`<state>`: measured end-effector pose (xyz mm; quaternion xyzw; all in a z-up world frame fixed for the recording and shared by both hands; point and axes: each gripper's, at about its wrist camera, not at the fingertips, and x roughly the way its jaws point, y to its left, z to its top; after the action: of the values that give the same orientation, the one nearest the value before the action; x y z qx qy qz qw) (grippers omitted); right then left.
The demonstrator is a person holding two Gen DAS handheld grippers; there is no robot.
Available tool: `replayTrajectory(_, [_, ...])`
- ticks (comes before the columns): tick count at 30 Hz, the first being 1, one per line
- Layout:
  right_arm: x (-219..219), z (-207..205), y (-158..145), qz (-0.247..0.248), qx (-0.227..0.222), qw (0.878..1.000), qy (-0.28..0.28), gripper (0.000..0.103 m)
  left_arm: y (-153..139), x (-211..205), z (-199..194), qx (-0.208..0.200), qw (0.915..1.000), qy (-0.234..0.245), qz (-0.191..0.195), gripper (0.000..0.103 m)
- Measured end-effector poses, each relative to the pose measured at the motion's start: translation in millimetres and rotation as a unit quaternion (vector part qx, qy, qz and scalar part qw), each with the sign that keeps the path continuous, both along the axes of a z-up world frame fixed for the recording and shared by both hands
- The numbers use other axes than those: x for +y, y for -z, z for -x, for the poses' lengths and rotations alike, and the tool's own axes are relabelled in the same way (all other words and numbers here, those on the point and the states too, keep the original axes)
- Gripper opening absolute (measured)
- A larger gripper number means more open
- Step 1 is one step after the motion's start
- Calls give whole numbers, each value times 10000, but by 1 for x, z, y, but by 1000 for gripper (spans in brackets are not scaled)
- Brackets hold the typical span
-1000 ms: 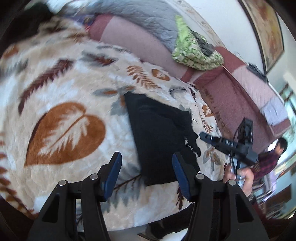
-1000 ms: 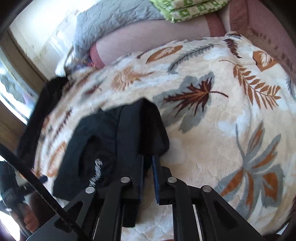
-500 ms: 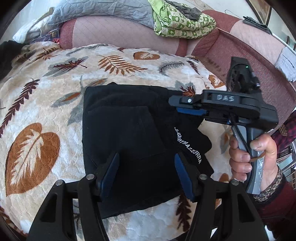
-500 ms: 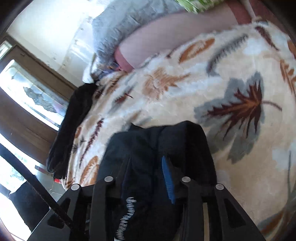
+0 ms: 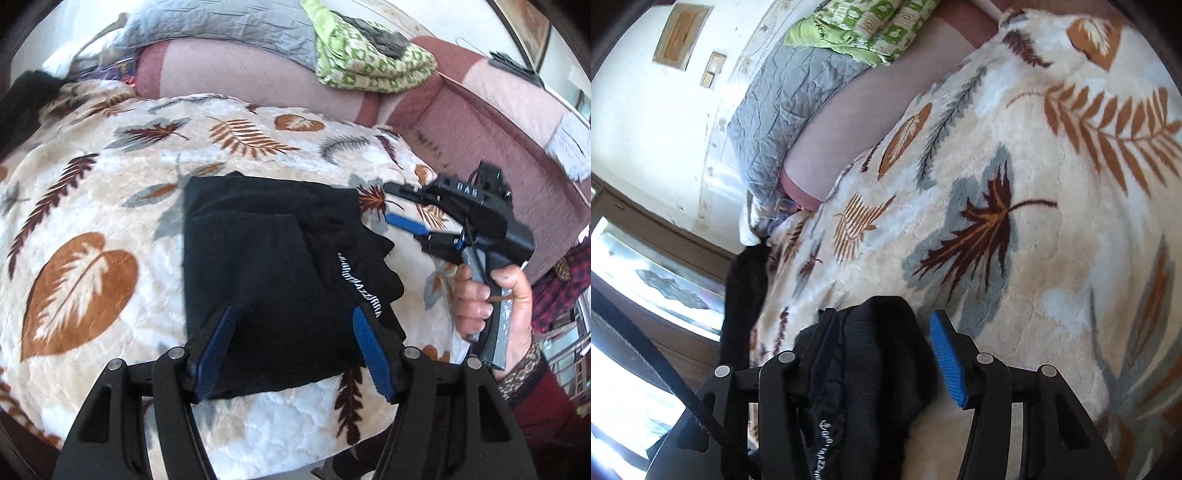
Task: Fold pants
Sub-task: 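Open both grippers and hold them above the folded pants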
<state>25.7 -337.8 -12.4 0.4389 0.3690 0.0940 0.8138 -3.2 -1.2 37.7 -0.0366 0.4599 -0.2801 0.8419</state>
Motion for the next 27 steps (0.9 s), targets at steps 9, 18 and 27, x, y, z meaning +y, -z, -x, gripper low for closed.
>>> replayTrajectory(9, [42, -10, 12, -430, 134, 9944, -954, 57, -8, 21, 0, -7, 9985, -533, -135, 66])
replayTrajectory(18, [21, 31, -11, 131, -91, 9993, -347, 61, -9, 30, 4, -101, 9966, -739, -345, 70])
replayTrajectory(27, [16, 53, -7, 525, 113, 9983, -205, 64, -7, 34, 2, -110, 9927, -991, -686, 70])
